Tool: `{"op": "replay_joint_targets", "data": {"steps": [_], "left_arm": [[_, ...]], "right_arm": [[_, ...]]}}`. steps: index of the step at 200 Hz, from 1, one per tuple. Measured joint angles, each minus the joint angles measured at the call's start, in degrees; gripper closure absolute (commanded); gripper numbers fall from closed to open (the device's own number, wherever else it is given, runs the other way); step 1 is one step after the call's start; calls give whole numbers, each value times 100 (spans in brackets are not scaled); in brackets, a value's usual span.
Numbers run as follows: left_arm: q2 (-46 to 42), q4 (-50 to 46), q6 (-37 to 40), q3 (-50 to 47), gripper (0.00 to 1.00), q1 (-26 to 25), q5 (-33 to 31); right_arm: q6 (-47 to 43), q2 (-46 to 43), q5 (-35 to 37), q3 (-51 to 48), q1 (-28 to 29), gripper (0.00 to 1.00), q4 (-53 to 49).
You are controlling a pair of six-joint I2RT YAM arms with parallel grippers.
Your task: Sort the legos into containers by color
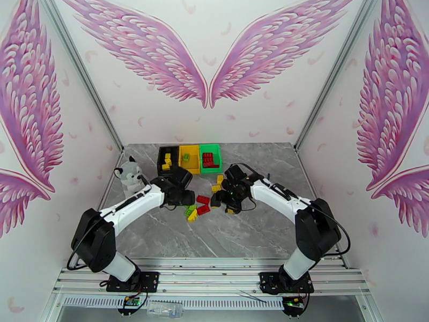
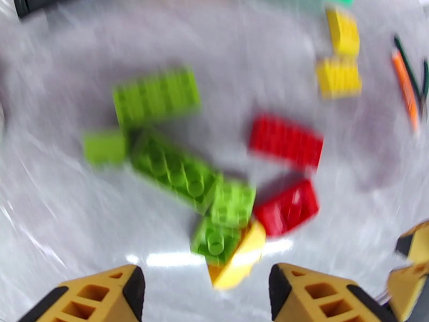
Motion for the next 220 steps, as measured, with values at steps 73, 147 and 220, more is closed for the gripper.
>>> {"op": "replay_joint_targets", "data": {"steps": [73, 147, 220], "left_arm": [[385, 695, -177, -745, 37, -793, 85], [1191, 638, -146, -501, 39, -848, -4], [1661, 358, 111, 129, 42, -684, -149]], "right_arm": [[131, -916, 160, -793, 28, 23, 70], [166, -1110, 280, -831, 35, 23, 63], [162, -1097, 317, -796, 39, 23, -2]]}}
